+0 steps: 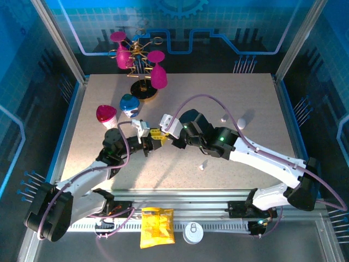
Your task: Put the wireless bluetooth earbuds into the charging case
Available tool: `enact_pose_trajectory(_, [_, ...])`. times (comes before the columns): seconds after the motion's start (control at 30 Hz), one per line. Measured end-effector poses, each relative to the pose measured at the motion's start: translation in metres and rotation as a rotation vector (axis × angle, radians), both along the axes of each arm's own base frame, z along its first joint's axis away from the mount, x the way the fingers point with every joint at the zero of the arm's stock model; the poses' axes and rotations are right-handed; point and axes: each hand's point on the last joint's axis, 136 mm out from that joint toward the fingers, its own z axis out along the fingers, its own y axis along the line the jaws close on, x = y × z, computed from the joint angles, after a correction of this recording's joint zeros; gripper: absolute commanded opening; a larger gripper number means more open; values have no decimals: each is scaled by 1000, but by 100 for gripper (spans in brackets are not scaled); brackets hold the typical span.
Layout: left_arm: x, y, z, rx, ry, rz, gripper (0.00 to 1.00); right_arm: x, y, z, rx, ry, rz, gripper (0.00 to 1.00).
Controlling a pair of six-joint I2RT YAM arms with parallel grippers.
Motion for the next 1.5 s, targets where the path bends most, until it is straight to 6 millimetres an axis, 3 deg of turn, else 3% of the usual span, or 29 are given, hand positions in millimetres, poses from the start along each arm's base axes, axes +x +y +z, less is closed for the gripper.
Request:
enact_pose_trajectory(0.27, [-1, -2, 2, -9, 8, -13, 4, -3, 2, 0, 3, 7, 18, 18])
enact_pose_trajectory(0.63, [-2, -2, 3, -15, 11, -15, 4, -5, 3, 2, 11, 5, 25, 47])
enact_pose_trajectory(0.8, [-2, -2, 6, -22, -5, -15, 4, -14, -5, 20, 88, 5, 24, 58])
enact_pose_trajectory(0.93, [-2, -2, 8, -25, -13, -15, 4, -17, -15, 41, 198, 25, 9, 60])
enact_pose_trajectory(1.07, [-2, -2, 10, -29, -24, -15, 4, -6, -28, 57, 302, 64, -56, 60])
enact_pose_trajectory(1.3, [-1, -2, 13, -40, -28, -16, 4, 4, -22, 33, 291, 174, -120, 52])
enact_pose_trajectory(1.5, [-2, -2, 15, -49, -30, -17, 4, 6, -16, 10, 246, 243, -136, 51])
